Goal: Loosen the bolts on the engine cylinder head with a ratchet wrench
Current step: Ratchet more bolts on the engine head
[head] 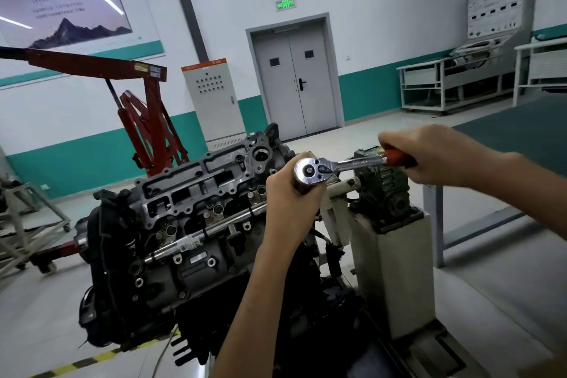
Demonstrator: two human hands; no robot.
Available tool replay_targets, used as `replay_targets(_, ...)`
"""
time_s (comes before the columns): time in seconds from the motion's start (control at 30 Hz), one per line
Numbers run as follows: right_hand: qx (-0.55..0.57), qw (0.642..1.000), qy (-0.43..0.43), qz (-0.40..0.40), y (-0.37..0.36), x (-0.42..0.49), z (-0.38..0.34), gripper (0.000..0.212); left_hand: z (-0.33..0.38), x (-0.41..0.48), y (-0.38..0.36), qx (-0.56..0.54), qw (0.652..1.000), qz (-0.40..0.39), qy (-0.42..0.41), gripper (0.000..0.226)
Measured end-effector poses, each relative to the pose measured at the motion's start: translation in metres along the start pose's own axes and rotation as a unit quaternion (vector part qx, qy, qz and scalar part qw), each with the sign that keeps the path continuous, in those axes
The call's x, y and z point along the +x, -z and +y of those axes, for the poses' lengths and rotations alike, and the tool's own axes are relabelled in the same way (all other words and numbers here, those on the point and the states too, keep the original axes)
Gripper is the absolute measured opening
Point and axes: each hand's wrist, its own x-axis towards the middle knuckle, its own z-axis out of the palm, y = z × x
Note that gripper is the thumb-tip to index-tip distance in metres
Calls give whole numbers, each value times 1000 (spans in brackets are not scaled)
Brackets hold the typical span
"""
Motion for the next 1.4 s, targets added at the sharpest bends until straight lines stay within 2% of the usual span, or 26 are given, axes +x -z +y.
replay_targets(0.1,10,1000,-8,8,-7,-5,-6,26,0,-2,2,-3,1000,-3,-4,41)
replay_targets(0.2,125,987,-101,27,-43,-42,-40,30,1,-3,-1,-2,1000,8,-23,39)
replay_targets(0.3,277,934,-215,62,-73,-69,-110,31,0,-1,-6,0,999,25,-22,34)
replay_targets(0.37,374,886,-245,127,-87,-72,-156,36,-2,-1,-7,-8,1000,27,-13,37)
replay_targets(0.43,437,846,-272,136,-93,-67,-188,41,-6,-1,-3,-6,1000,21,-15,37)
replay_targets(0.47,448,840,-275,137,-95,-64,-194,39,-6,-1,0,3,1000,17,-20,38)
replay_targets(0.53,439,847,-270,128,-95,-65,-184,31,-5,0,2,16,1000,8,-17,43)
replay_targets(0.57,423,862,-257,112,-92,-68,-171,29,-4,1,2,18,1000,3,-15,44)
replay_targets(0.7,255,954,-159,3,-68,-70,-95,32,-1,1,3,25,1000,-9,-9,45)
replay_targets(0.77,151,983,-106,1,-45,-54,-53,30,-1,1,3,21,1000,-7,-6,33)
replay_targets(0.83,61,996,-62,0,-18,-29,-23,29,0,1,2,15,1000,-5,-6,19)
replay_targets(0.9,12,1000,-24,-5,-2,-7,-8,25,3,1,3,17,1000,-9,-9,15)
replay_targets(0.97,-1,1000,-24,-4,-1,-1,-5,25,1,0,4,15,1000,-11,-11,17)
replay_targets(1.03,41,997,-67,-6,-16,-17,-17,27,-1,-2,3,16,1000,-2,-20,23)
replay_targets(1.1,164,979,-123,-14,-39,-46,-50,33,1,-3,-2,8,999,12,-37,27)
replay_targets(1.13,241,958,-155,-12,-51,-58,-73,36,2,-3,-5,0,999,19,-40,28)
replay_targets(1.2,352,911,-204,60,-72,-72,-124,39,2,-2,-10,-11,999,33,-35,31)
replay_targets(1.27,415,867,-245,130,-89,-70,-166,37,-3,-1,-9,-17,999,42,-25,35)
replay_targets(1.3,434,850,-263,139,-93,-66,-182,37,-5,-1,-6,-19,999,41,-23,37)
replay_targets(1.37,451,837,-278,140,-97,-62,-192,35,-7,0,3,2,999,25,-28,41)
replay_targets(1.4,444,844,-271,135,-98,-63,-186,29,-6,0,6,18,999,13,-30,42)
